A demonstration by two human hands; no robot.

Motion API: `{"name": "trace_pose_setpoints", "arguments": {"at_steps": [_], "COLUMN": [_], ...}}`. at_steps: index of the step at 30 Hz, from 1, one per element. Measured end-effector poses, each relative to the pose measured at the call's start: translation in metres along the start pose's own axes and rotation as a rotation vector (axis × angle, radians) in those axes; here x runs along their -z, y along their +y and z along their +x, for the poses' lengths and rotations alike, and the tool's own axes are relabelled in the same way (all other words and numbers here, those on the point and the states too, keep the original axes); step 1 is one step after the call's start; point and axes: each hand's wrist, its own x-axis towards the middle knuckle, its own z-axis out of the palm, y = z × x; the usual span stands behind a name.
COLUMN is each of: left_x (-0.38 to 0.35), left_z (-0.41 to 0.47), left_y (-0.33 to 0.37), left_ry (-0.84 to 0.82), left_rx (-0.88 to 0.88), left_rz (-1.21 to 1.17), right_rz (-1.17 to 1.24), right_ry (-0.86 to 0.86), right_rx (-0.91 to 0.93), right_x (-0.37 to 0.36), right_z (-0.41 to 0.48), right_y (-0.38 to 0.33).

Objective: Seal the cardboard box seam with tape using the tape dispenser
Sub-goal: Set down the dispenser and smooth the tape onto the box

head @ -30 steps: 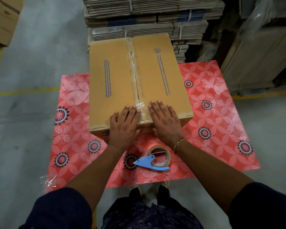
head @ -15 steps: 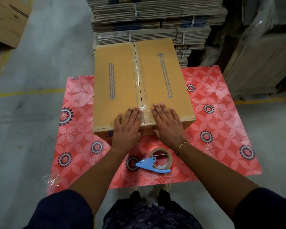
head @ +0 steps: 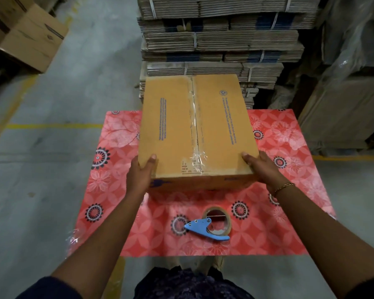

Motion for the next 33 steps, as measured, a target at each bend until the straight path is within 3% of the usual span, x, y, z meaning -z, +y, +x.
{"name": "trace_pose_setpoints", "arguments": {"at_steps": [2,11,18,27,30,33], "left_x": [0.001,0.047,0.124,0.140,0.143,0.137], "left_z": [0.003,0.026,0.070,0.086,0.085,0.073], "left_y": [-0.002,-0.016,-0.018,-0.048,-0.042,-0.036], "left_ry": [-0.034,-0.037,0.037,-0.011,-0.023,0.123], "left_rx": [0.048,-0.064,-0.111,-0.008,-0.011,-0.167], "left_rz": [-0.139,-0.230,-0.188,-0.134,-0.043,0.324], "right_rz": [0.038,0.090,0.093,-0.057,-0.044,-0.075], "right_ry": [-0.007,-0.024,-0.056,-0.087,-0.119,-0.154], "right_rx": [0.023,0.140,0.191,0.128,0.115,0.050], "right_x": [-0.003,-0.044,-0.121,-0.151,-0.143,-0.126], "right_z": [0.002,-0.003,-0.005,-0.008,-0.016,-0.024], "right_y": [0.003,-0.010,-0.046,-0.029,-0.033,-0.021]}}
